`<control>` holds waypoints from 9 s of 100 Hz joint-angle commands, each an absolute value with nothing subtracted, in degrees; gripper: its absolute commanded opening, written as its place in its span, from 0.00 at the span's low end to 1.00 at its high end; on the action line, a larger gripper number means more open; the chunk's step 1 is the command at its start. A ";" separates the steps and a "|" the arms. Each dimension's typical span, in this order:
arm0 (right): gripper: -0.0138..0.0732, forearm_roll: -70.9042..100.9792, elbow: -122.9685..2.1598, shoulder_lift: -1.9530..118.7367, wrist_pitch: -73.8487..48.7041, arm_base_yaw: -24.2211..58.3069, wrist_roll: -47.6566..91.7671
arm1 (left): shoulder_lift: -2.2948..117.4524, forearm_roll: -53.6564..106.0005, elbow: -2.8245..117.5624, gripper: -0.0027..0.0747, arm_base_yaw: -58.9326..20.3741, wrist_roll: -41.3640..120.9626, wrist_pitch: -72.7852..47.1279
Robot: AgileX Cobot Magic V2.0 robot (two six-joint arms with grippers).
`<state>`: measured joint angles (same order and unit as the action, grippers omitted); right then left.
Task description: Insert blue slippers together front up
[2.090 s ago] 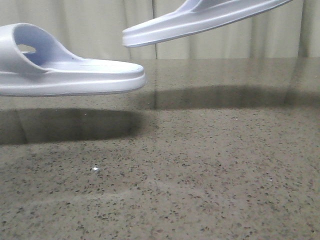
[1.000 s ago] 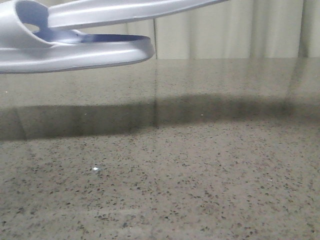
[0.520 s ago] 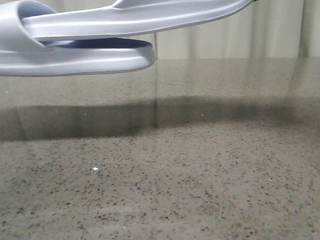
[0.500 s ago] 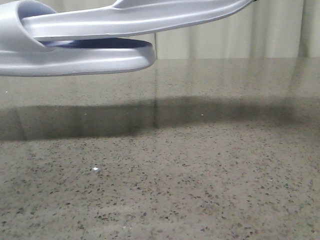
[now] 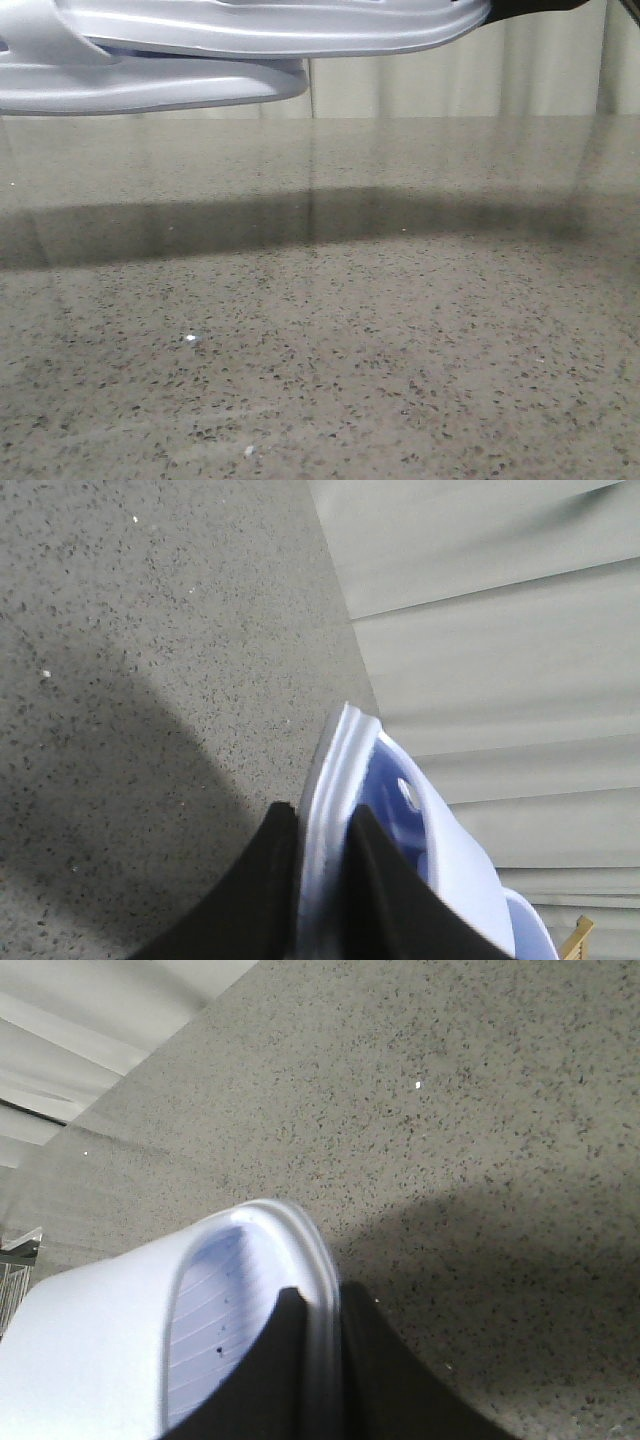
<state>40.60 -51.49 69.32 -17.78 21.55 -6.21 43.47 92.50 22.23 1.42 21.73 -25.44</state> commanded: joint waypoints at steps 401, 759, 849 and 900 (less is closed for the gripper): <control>0.04 101.89 -46.77 77.77 -72.75 -10.16 52.51 | 43.42 106.63 23.93 0.06 1.45 31.45 -56.78; 0.04 95.81 -65.11 97.98 -75.10 8.81 56.80 | 43.42 106.10 23.93 0.06 1.45 35.81 -64.61; 0.36 93.90 -66.25 97.98 -75.10 7.99 56.48 | 43.42 106.63 23.99 0.06 1.45 37.48 -64.91; 0.61 93.90 -71.88 97.98 -74.83 3.88 56.48 | 43.42 106.63 24.08 0.06 1.45 38.01 -67.80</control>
<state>90.41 -68.47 100.82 -62.48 4.48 56.13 43.01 101.65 22.39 1.89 37.99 -60.86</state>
